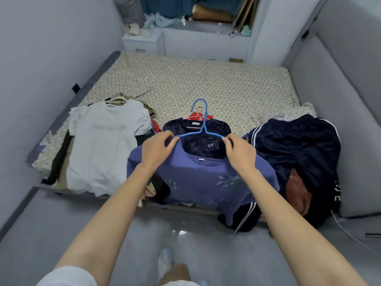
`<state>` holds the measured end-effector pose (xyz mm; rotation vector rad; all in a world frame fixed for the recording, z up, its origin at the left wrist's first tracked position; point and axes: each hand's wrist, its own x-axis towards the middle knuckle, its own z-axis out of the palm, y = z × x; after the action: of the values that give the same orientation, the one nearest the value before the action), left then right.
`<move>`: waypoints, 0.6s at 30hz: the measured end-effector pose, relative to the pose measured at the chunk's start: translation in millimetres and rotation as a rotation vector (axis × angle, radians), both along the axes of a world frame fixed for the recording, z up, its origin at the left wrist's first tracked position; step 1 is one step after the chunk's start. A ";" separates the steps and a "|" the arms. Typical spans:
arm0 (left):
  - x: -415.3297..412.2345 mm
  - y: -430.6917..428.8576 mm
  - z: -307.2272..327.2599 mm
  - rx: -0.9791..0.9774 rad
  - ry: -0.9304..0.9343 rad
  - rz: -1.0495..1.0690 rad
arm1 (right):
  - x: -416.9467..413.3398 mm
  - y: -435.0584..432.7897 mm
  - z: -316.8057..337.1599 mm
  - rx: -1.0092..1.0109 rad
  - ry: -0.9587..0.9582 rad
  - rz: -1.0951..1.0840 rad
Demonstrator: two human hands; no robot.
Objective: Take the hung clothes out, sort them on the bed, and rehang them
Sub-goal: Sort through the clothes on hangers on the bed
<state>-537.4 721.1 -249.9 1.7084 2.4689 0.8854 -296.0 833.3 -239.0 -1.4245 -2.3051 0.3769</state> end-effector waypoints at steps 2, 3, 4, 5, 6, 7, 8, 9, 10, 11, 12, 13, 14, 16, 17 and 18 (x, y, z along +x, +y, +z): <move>-8.2 -17.7 13.7 0.024 -0.015 0.030 | -8.8 -17.0 16.0 0.010 0.015 0.008; -13.4 -26.2 19.5 0.034 -0.030 0.042 | -14.2 -25.0 23.2 0.018 0.027 0.019; -19.7 -34.8 25.4 0.036 -0.042 0.053 | -20.8 -32.4 29.2 0.022 0.041 0.031; -27.9 -43.2 30.6 0.032 -0.047 0.059 | -28.3 -39.9 35.2 0.025 0.054 0.041; -36.7 -51.9 35.5 0.028 -0.038 0.059 | -36.3 -47.2 40.8 0.026 0.066 0.047; -46.1 -61.2 39.8 0.027 -0.022 0.058 | -44.9 -54.5 46.2 0.029 0.078 0.058; -56.3 -72.0 44.7 0.030 -0.004 0.057 | -54.6 -62.4 50.8 0.034 0.094 0.075; -67.0 -84.0 50.2 0.042 0.016 0.057 | -66.0 -70.6 55.0 0.039 0.114 0.098; -79.6 -96.8 54.6 0.068 0.029 0.063 | -78.5 -80.0 59.8 0.041 0.131 0.123; -93.5 -110.3 57.9 0.103 0.032 0.069 | -92.7 -89.9 64.4 0.042 0.140 0.148; -108.6 -124.2 61.3 0.141 0.029 0.072 | -108.3 -100.0 68.5 0.043 0.143 0.175; -125.1 -138.0 63.2 0.175 0.027 0.077 | -124.9 -110.5 72.5 0.042 0.145 0.204; -141.0 -151.4 65.0 0.205 0.034 0.085 | -142.3 -120.7 75.8 0.038 0.149 0.230; -172.1 -175.7 67.6 0.248 0.038 0.107 | -176.3 -140.9 81.9 0.030 0.159 0.267; -185.6 -187.1 68.4 0.266 0.021 0.118 | -191.7 -150.4 83.7 0.026 0.165 0.280; -198.0 -197.7 68.9 0.278 0.004 0.127 | -205.8 -159.7 85.2 0.024 0.174 0.293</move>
<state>-735.4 523.4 -181.0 1.6367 2.5831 1.2934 -501.8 673.6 -153.8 -0.9986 -2.3660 0.5332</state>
